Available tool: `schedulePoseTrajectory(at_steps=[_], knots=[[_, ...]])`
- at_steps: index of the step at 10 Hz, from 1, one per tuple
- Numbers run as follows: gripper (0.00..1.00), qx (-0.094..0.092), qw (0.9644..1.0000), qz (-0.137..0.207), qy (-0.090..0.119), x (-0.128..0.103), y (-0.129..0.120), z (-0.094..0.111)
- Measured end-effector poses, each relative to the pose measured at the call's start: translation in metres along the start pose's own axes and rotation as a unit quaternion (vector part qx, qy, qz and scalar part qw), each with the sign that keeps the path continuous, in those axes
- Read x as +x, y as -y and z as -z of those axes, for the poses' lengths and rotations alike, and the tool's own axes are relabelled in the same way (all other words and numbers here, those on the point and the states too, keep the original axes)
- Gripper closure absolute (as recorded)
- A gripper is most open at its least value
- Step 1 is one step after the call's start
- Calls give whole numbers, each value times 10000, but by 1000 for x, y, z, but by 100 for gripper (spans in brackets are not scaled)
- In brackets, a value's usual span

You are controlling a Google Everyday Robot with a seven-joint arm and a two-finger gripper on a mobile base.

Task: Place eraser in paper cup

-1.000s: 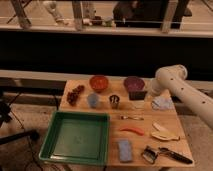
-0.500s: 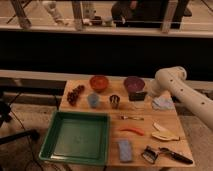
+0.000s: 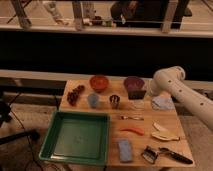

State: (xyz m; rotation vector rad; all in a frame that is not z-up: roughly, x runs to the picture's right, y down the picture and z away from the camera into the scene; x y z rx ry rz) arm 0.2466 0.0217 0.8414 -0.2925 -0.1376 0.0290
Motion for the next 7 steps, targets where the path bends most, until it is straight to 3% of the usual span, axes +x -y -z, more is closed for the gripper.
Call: schedulePoseTrajectory(at_steps=[2,7], knots=[[20,78,10000,26,-38,-3,4,1],[20,181,9997,40,-137,-4,11,1]])
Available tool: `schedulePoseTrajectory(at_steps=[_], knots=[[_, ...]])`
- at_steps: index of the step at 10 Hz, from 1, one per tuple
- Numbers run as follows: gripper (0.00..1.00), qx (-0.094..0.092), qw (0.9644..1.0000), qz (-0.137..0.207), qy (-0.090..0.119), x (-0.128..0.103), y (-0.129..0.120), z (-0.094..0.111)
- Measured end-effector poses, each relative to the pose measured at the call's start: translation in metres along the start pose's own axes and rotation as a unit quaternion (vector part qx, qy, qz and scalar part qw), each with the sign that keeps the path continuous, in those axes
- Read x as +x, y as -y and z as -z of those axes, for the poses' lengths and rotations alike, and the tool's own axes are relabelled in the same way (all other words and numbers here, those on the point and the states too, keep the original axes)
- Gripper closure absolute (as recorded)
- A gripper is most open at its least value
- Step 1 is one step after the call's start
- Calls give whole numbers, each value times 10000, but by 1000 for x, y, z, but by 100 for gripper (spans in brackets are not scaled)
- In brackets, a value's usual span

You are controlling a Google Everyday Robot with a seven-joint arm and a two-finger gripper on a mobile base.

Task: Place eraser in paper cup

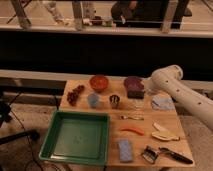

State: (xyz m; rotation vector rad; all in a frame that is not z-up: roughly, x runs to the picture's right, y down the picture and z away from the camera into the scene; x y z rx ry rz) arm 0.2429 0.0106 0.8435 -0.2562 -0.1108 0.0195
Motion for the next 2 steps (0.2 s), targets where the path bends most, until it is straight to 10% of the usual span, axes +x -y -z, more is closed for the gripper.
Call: schedulePoseTrajectory(at_steps=[2], knots=[[20,17,10000,12,-31,0,2,0]])
